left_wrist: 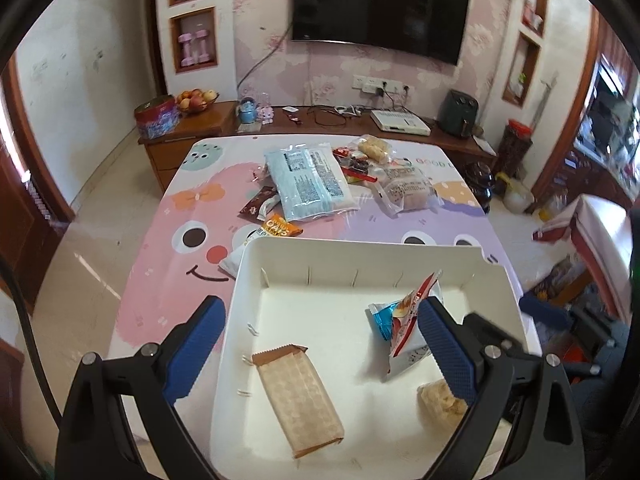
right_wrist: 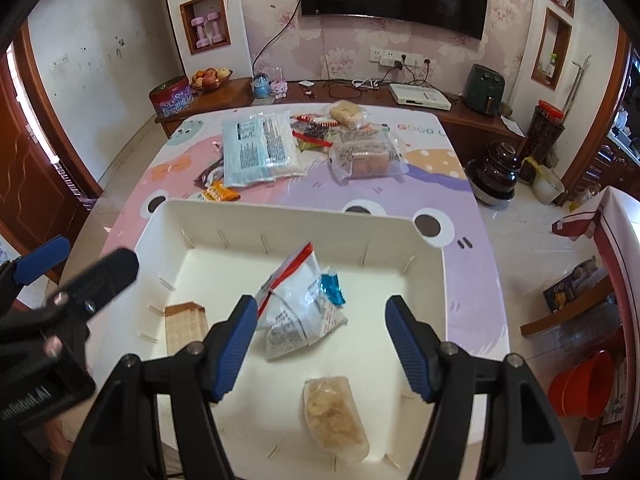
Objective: Organize snacks
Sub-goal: 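Grasp the clear cake bag with the right tool while the left tool grasps the light-blue bread bag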
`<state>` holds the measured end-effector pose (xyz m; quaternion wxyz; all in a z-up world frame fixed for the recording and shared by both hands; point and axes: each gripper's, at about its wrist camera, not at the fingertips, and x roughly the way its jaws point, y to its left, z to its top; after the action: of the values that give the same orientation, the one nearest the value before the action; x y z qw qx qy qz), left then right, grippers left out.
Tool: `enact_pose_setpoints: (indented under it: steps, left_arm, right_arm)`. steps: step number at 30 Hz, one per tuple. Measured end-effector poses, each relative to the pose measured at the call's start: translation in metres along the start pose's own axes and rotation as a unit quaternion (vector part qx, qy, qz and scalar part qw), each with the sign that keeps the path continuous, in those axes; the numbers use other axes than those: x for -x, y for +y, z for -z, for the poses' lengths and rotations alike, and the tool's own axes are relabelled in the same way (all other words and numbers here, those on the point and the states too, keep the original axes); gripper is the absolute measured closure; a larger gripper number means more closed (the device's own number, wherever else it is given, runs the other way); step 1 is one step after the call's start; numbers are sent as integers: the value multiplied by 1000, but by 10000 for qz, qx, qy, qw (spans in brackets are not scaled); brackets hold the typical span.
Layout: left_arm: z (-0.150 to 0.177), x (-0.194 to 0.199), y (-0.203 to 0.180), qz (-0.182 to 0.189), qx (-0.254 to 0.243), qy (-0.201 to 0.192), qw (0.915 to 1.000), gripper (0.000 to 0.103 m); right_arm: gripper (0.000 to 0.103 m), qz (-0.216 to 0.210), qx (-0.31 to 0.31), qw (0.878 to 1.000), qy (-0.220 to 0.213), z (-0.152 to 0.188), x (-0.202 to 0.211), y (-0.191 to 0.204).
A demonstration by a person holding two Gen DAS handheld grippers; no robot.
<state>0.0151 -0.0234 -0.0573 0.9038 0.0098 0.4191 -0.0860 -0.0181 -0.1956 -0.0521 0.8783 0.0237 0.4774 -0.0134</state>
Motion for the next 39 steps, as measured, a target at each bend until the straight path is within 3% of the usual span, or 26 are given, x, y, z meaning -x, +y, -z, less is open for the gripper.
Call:
enact_pose_setpoints:
  steps: [6, 13, 18, 20, 23, 27, 33, 39]
  left_arm:
    - [-31, 2, 8, 143, -67, -48, 9999, 7]
    - [-113, 12, 19, 76, -432, -335, 9985, 6]
    - [-176, 1, 19, 29, -732, -328, 9968, 0]
    - [-197, -14, 18, 120, -793, -174, 9966, 0]
    - [-224, -47, 18, 369, -683, 215, 9967, 0]
    - [-243, -107, 22, 499, -466, 657, 9955, 0]
    - [-223, -220, 35, 774, 111, 1643, 9833, 0]
    - [-195, -289, 38, 647, 319, 2007, 9770, 0]
  right_arm:
    - [36, -105, 120, 9999, -67, -31, 6, -12]
    - [36, -119, 104, 9987, -494, -122, 44, -47]
    - [23, -91, 70, 9972, -744, -195, 53, -67]
    - [12, -224, 29, 9978, -626, -221, 42, -74]
    - [3, -357, -101, 9988, -315, -249, 8, -86]
    - [0, -347, -105, 9993, 85, -264, -57, -97]
    - [0, -676, -444, 9921, 956, -248, -173, -110]
    - [0, -701, -621, 9813, 1680, -221, -262, -109]
